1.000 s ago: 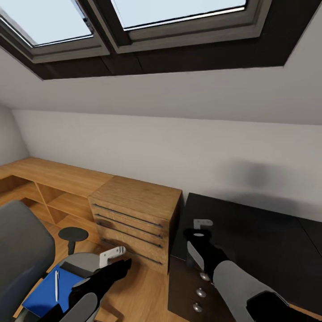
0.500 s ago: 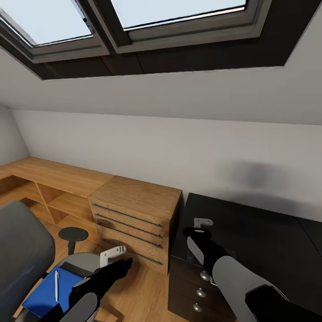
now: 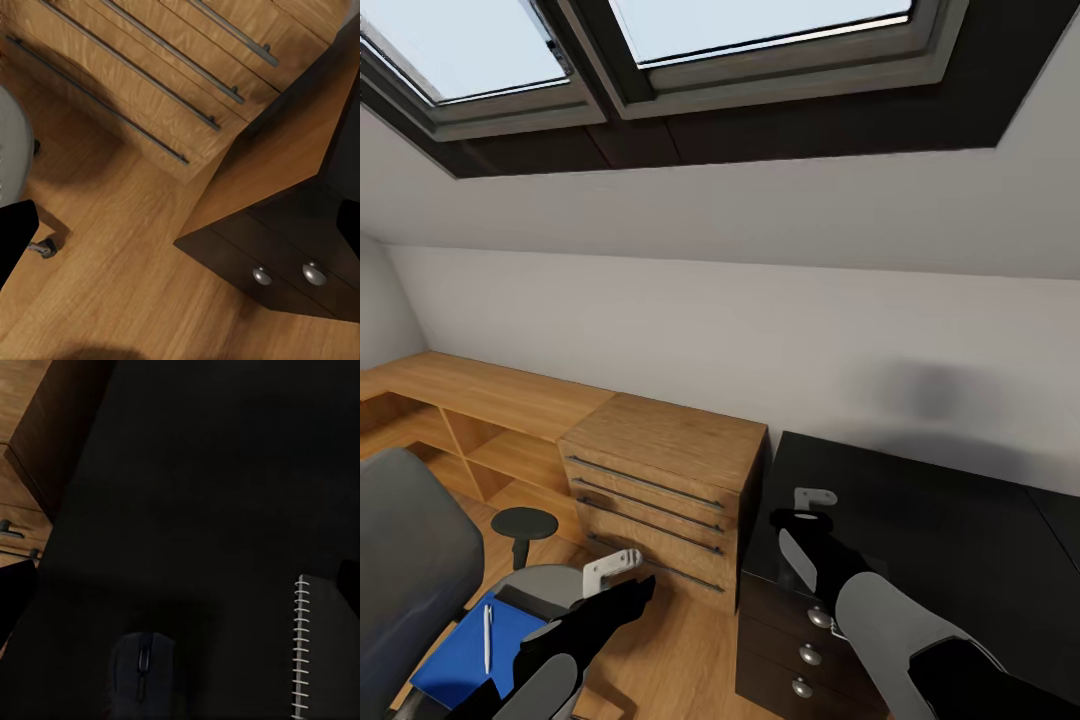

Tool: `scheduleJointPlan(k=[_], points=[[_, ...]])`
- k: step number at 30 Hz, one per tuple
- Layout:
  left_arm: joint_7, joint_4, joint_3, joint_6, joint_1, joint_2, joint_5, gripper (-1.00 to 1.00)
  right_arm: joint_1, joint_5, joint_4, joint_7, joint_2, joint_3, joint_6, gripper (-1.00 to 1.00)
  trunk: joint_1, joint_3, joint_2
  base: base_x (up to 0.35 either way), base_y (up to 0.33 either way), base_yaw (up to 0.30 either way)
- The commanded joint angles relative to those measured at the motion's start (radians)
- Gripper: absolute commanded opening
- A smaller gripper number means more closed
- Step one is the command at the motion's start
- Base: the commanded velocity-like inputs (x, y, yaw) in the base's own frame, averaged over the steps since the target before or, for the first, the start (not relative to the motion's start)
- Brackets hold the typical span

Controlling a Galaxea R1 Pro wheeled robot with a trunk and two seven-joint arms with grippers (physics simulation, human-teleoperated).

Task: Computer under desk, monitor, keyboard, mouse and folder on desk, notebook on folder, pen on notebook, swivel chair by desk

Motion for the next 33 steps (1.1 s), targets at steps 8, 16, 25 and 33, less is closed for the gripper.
scheduleJointPlan(k=[8,16,25,33], points=[[0.007,-0.001,-0.002,0.003,-0.002,0.000,0.004,1.00,-0.001,-0.005,0.000,-0.007,0.000,0.009,0.007,1.00,0.000,-0.002,-0.001,0.000,0.000,0.172],[0.006,-0.001,0.001,0.003,-0.002,0.001,0.004,1.00,-0.001,-0.003,0.001,-0.008,0.001,0.011,0.009,1.00,0.000,-0.002,-0.001,0.000,0.000,0.028],[-0.001,-0.002,0.013,0.004,-0.002,-0.003,0.005,1.00,-0.001,-0.008,0.027,0.018,-0.003,0.007,0.010,1.00,0.000,-0.002,-0.001,0.000,0.000,0.000],[-0.001,-0.001,0.038,0.004,-0.002,-0.011,0.005,1.00,-0.001,-0.010,0.028,0.021,-0.003,-0.001,0.035,1.00,0.027,-0.024,-0.050,0.000,0.000,0.000]])
